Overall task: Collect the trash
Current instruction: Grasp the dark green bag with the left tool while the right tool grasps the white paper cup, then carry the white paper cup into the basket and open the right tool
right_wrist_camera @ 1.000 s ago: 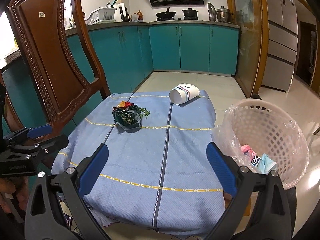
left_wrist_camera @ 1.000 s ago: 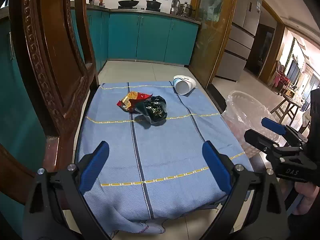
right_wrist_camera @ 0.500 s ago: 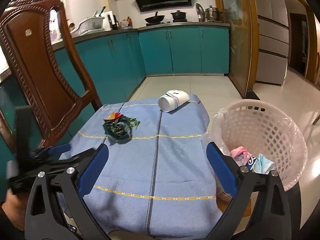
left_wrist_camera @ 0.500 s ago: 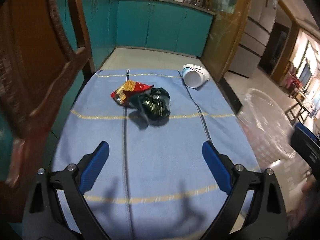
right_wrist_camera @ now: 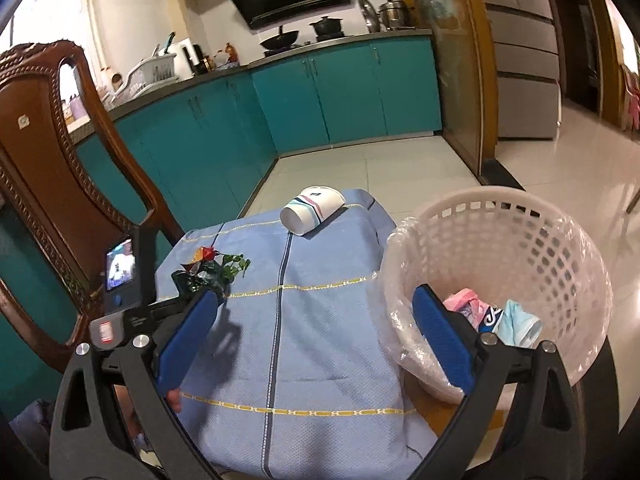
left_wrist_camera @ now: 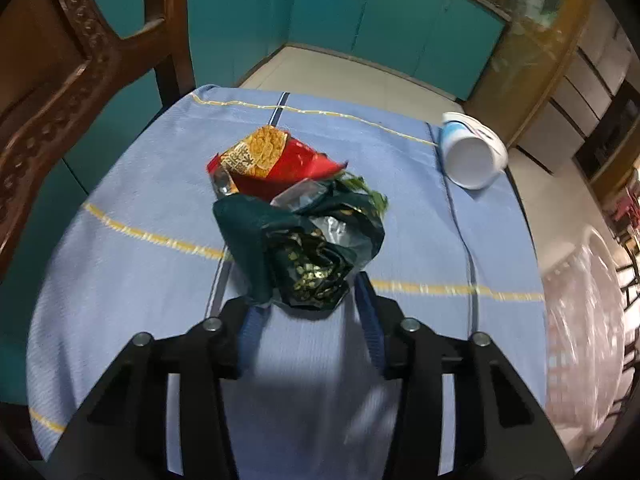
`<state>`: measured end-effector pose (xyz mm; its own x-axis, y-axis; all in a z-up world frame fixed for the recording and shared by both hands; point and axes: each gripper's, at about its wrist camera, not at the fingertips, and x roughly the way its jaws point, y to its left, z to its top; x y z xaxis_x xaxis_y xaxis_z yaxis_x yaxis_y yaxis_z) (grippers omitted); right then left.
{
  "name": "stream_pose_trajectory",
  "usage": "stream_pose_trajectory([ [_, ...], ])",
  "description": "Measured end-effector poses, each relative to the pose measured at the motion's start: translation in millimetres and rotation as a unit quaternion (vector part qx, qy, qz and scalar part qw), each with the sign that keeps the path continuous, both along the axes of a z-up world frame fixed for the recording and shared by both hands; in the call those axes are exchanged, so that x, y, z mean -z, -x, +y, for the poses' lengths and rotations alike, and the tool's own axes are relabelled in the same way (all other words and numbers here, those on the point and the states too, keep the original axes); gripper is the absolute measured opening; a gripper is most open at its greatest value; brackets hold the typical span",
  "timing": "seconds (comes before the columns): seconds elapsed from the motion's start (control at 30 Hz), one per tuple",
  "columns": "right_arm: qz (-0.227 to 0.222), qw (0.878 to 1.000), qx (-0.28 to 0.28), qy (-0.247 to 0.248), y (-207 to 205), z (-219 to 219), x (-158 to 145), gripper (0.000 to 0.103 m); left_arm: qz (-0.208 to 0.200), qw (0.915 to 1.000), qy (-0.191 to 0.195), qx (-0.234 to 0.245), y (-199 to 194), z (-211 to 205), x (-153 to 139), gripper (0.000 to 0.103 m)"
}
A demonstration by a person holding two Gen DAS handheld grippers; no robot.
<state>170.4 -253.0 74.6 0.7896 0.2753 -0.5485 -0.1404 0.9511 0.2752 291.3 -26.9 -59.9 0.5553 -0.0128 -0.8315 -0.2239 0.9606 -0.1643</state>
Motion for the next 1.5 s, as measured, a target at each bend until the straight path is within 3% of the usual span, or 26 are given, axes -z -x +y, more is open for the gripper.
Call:
stream_pose_trajectory([
  [0.1,0.005,1.0,-0.02,0.008,-5.7,2.8,0.3,0.096,-0.022,0.9994,0.015,0.024,32.1,7.2,-17.1,0.039],
  [0.27,0.014,0.995,-0.097,0.024,-35.6,13.9,-9.7,0.096,-0.077,0.9924,0.035,0.09,93.2,21.4,-62.0,0.039],
  [0.33,0.008,0.986,-0.145,0.084,-61.6,30.5,-20.1,0.096,-0.107,0.9883,0.038,0.101,112.8,29.6,-77.9,0.039],
  [0.4,0.003,0.968,-0.206,0.145,-94.9,47.1,-27.0,0.096,-0.131,0.9858,0.022,0.103,120.7,35.3,-86.4,0.039],
  [0.5,0.044,0.947,-0.253,0.195,-159.6,62.5,-21.6,0.096,-0.14,0.9846,0.012,0.103,120.6,44.8,-87.5,0.039],
  [0.7,0.122,0.906,-0.342,0.216,-256.7,80.0,10.3,0.096,-0.134,0.9848,0.031,0.106,109.2,57.9,-87.0,0.039],
  [0.77,0.148,0.9,-0.354,0.208,-283.2,83.1,25.0,0.096,-0.134,0.9845,0.032,0.109,106.2,59.8,-86.2,0.039],
  [0.9,0.158,0.89,-0.37,0.213,-309.9,96.5,42.7,0.096,-0.133,0.9841,0.033,0.113,102.8,64.2,-89.1,0.039],
  [1.13,0.197,0.859,-0.382,0.278,-336.5,122.4,83.1,0.096,-0.129,0.9846,0.045,0.109,106.5,67.5,-87.3,0.04],
  [1.23,0.252,0.854,-0.369,0.267,-342.2,121.5,99.2,0.092,-0.125,0.9843,0.05,0.114,106.2,66.0,-87.6,0.04],
  [1.27,0.247,0.855,-0.365,0.272,-339.9,121.7,99.2,0.086,-0.124,0.9843,0.049,0.115,106.6,65.2,-87.5,0.04],
  [1.3,0.241,0.857,-0.357,0.284,-335.9,121.5,98.6,0.086,-0.124,0.9843,0.05,0.115,107.0,65.5,-87.6,0.04],
  [1.5,0.185,0.906,-0.303,0.231,-280.5,107.7,50.4,0.086,-0.13,0.9845,0.057,0.104,110.7,72.4,-90.3,0.04],
])
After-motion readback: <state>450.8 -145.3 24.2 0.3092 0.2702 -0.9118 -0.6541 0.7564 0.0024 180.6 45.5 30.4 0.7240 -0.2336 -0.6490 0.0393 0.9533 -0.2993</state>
